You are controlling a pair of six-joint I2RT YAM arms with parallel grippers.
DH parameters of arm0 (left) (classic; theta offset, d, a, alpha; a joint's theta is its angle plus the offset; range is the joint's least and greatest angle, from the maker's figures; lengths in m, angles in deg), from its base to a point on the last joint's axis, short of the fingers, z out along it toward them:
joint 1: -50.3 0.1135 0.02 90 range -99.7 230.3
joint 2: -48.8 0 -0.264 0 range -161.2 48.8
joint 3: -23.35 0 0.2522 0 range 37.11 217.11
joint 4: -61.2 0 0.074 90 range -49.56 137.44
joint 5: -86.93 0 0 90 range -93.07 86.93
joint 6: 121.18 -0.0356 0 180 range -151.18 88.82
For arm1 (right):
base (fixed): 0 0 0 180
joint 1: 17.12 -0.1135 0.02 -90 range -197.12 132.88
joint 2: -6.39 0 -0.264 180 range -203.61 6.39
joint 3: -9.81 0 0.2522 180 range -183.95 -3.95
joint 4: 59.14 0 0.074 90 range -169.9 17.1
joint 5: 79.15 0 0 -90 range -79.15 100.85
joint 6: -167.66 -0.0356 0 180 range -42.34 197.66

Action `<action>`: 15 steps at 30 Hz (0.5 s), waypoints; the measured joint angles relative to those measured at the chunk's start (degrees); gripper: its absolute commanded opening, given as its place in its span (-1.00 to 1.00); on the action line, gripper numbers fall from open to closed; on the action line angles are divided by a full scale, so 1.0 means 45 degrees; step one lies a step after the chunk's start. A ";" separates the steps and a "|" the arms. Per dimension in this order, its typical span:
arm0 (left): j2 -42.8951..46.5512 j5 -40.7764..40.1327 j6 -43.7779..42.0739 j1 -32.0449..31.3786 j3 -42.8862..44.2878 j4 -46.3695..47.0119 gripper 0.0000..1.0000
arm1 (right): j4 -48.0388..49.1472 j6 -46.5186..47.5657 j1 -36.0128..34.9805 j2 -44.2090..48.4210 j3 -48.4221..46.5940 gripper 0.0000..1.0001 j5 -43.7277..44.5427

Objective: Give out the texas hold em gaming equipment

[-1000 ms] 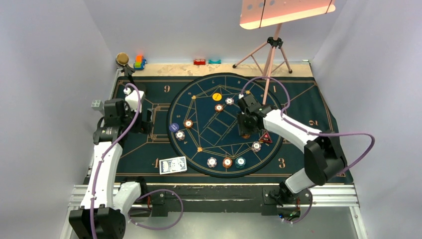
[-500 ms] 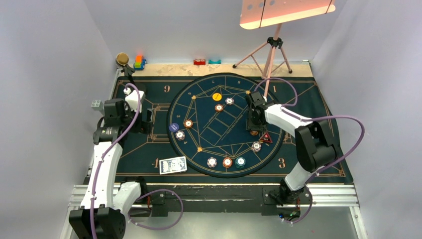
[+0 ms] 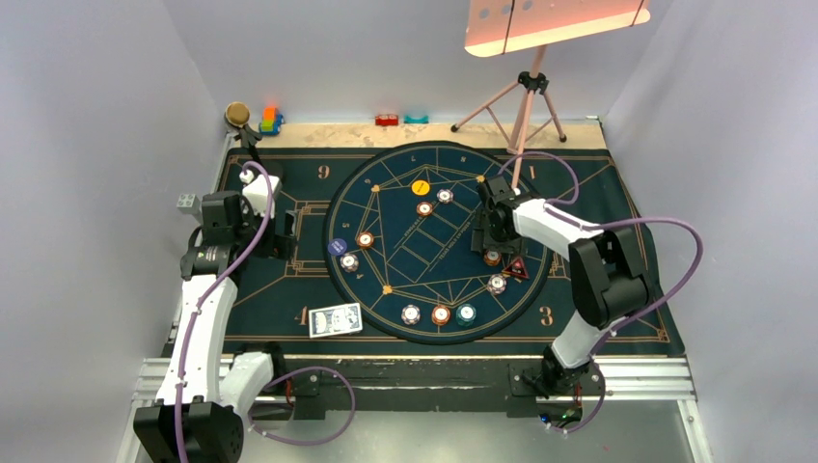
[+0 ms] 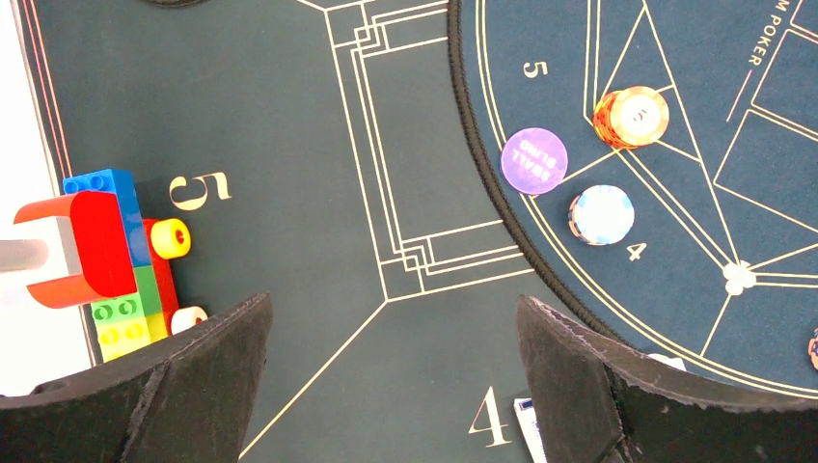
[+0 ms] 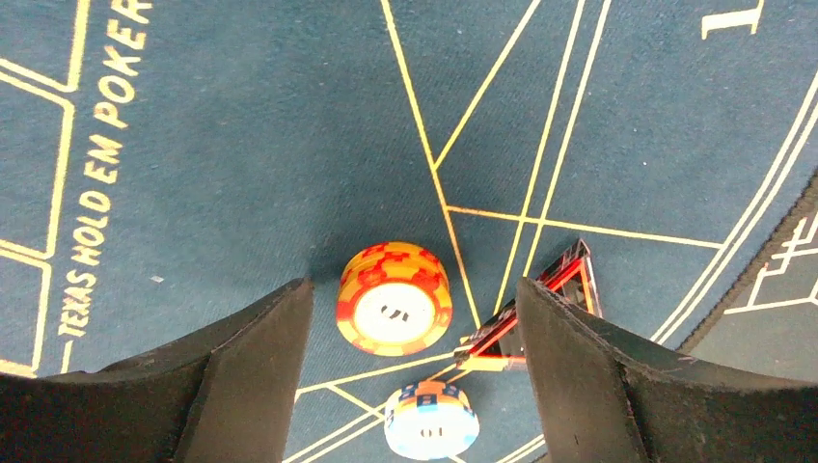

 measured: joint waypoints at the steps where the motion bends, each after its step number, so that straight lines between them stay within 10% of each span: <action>1: 0.0000 0.0000 -0.0005 0.0000 0.0000 0.0000 0.99 | -0.0068 -0.0005 -0.0019 0.0073 -0.0058 0.62 -0.0005; 15: 0.0000 0.0000 0.0000 0.0000 0.0000 0.0000 0.99 | -0.0971 0.0423 -0.5013 0.3492 -0.1307 0.87 0.0097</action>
